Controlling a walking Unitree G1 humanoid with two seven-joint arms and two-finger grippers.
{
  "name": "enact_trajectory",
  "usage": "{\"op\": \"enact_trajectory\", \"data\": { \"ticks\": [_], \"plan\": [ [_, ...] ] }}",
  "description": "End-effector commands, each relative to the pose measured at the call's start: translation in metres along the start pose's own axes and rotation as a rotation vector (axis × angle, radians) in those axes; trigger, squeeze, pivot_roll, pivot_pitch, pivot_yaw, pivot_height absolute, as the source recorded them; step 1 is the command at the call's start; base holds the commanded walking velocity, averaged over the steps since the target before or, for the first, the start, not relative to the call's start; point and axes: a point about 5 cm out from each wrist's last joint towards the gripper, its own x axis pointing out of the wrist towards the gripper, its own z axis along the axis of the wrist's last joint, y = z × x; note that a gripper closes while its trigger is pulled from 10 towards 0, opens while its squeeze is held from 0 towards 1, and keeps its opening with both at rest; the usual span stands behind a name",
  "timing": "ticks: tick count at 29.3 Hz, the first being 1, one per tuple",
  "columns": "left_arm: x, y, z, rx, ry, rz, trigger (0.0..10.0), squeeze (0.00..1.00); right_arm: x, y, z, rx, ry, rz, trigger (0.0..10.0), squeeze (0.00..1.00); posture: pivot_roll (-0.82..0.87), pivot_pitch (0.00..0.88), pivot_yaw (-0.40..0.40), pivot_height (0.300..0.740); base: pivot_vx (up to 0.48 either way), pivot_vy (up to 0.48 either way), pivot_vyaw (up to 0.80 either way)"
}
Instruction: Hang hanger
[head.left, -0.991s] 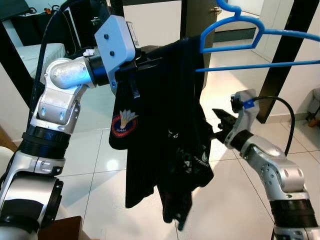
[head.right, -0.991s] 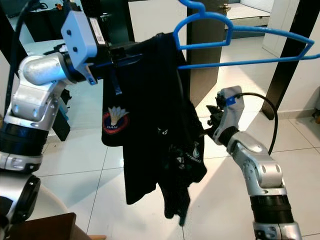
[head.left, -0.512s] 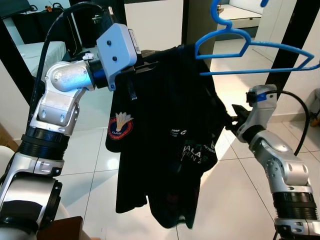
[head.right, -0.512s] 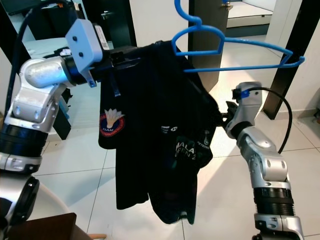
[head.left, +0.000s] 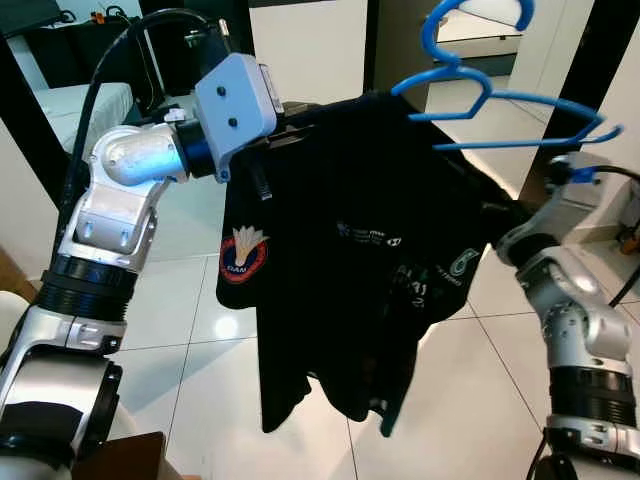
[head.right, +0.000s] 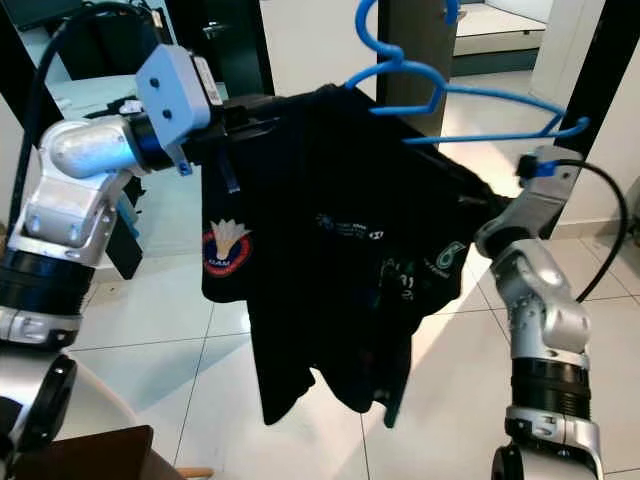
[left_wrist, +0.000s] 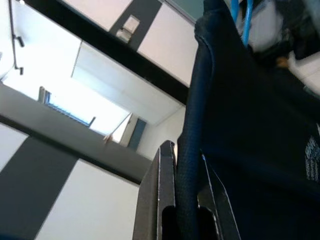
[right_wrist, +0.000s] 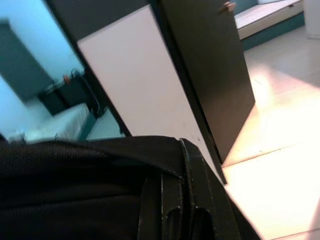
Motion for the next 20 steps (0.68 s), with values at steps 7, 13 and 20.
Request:
{"op": "enact_trajectory", "data": {
  "ticks": [7,13,20],
  "plan": [
    [-0.032,0.008,-0.014,0.198,0.161,0.043,10.0,0.00,-0.004,-0.016,0.003,0.131,-0.018,-0.066,0.0,0.00,-0.04,0.000,0.030,0.740,0.000,0.000,0.00],
    [-0.034,0.007,-0.015,0.223,0.180,0.048,10.0,0.00,-0.001,-0.008,-0.002,0.151,-0.002,-0.036,0.0,0.00,-0.04,0.000,0.024,0.740,0.000,0.000,0.00],
    [-0.030,0.006,-0.017,0.231,0.191,0.076,10.0,0.00,0.003,0.002,-0.002,0.162,0.004,-0.001,0.0,0.00,-0.04,0.000,0.019,0.740,0.000,0.000,0.00]
  ]
}}
